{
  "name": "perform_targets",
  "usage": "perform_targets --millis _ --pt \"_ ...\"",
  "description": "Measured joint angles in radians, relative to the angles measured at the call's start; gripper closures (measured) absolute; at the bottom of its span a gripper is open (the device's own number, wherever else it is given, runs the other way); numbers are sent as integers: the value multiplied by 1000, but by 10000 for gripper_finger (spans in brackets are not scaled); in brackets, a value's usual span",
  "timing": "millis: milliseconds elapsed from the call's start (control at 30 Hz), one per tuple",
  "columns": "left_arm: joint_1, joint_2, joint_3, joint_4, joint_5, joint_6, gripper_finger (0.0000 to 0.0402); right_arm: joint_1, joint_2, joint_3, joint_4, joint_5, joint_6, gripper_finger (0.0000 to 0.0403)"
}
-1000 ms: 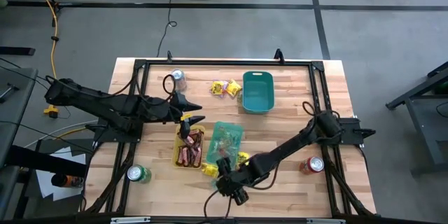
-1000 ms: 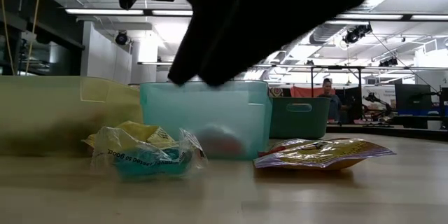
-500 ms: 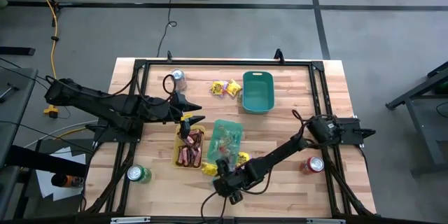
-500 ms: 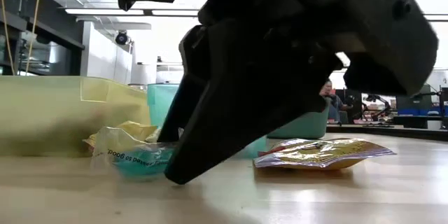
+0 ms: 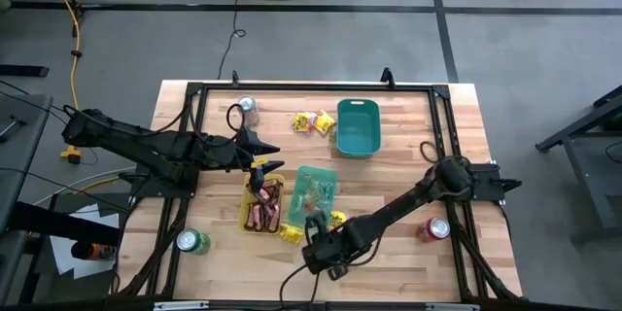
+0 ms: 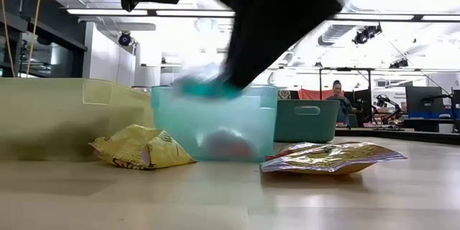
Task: Sort candy
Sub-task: Put the blue gummy into the light blue bin
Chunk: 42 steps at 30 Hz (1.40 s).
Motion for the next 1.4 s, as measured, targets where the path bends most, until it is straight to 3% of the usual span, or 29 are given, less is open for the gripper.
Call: perform_targets --millis 167,333,533,733,967,1133,1267,1400 --pt "0 0 0 1 0 29 204 -11 -137 -59 -199 43 30 395" --pt "0 -1 0 1 0 29 204 3 -360 -274 -207 132 235 399" --pt "0 -1 0 2 0 29 204 82 -658 -589 -36 218 564 401" --pt "-10 -1 0 14 0 30 204 165 -834 -835 315 357 762 402" --pt "-65 -1 0 65 24 31 204 127 -820 -990 891 382 652 402" --pt "-129 -8 0 115 97 21 218 22 -768 -976 1137 311 496 402" --pt "-188 -10 0 132 58 55 279 -55 -731 -889 1167 179 374 402" --pt "-228 -11 -36 196 17 101 378 -93 -705 -814 1136 108 271 402"
